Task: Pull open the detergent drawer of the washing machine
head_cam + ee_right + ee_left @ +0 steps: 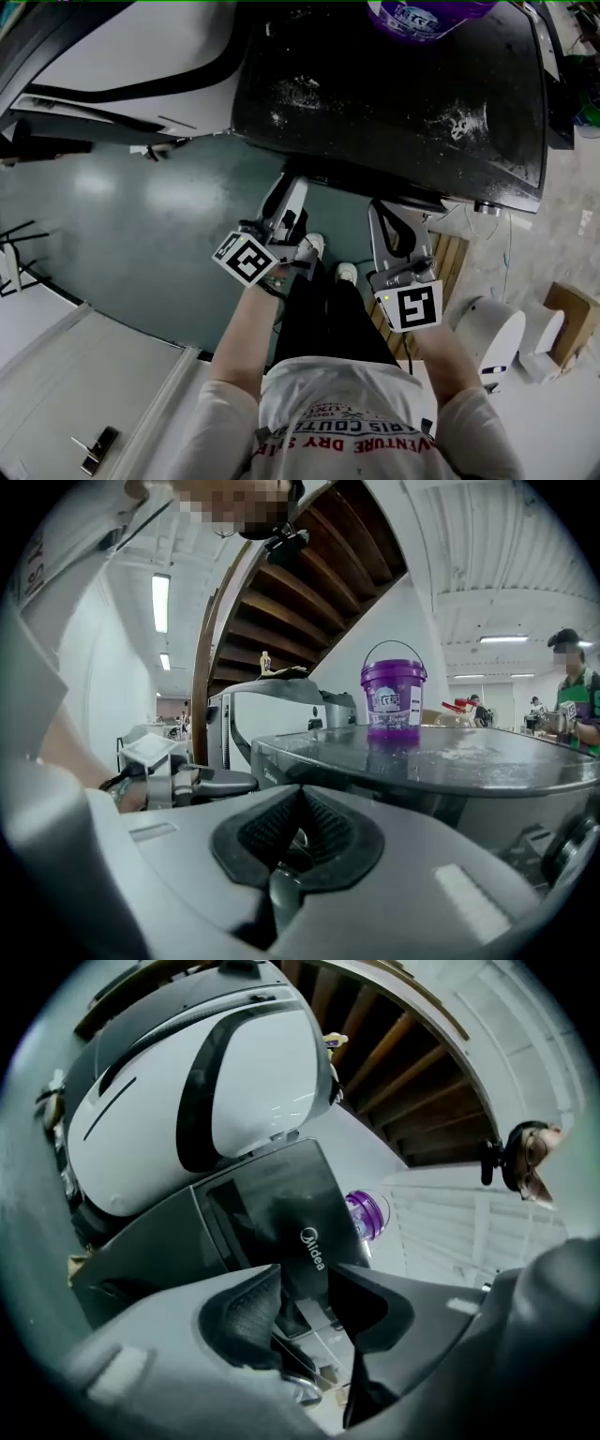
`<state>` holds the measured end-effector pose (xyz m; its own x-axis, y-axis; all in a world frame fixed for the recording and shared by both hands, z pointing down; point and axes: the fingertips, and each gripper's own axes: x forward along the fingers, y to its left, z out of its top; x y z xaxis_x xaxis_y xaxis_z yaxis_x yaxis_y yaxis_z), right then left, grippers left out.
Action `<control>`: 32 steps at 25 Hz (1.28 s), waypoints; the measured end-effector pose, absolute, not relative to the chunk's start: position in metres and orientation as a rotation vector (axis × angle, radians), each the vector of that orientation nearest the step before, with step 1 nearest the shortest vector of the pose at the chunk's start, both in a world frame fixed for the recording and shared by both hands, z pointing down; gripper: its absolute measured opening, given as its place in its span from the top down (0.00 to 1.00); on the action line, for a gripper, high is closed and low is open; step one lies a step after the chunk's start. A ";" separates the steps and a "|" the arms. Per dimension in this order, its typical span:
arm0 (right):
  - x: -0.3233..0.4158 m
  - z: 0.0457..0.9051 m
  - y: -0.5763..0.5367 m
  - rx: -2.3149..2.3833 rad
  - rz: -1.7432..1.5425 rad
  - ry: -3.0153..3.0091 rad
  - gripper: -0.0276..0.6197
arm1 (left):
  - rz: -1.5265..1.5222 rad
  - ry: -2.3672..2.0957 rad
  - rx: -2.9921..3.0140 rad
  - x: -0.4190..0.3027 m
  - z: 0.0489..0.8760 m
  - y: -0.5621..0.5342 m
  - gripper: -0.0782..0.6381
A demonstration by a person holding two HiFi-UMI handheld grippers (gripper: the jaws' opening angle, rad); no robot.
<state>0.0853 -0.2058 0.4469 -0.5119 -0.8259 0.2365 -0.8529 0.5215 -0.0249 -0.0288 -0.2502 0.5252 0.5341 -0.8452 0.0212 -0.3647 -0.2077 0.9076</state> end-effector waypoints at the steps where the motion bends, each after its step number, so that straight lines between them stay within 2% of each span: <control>1: 0.084 0.451 -0.207 1.432 0.210 -2.564 0.96 | -0.646 -0.991 1.772 -0.028 0.530 -0.254 0.66; 19: 0.086 0.491 -0.213 1.408 0.238 -2.512 0.96 | -1.068 -0.566 1.755 -0.015 0.528 -0.283 0.62; 32: 0.080 0.511 -0.200 1.406 0.263 -2.500 0.96 | -1.160 -0.522 1.709 -0.015 0.528 -0.282 0.69</control>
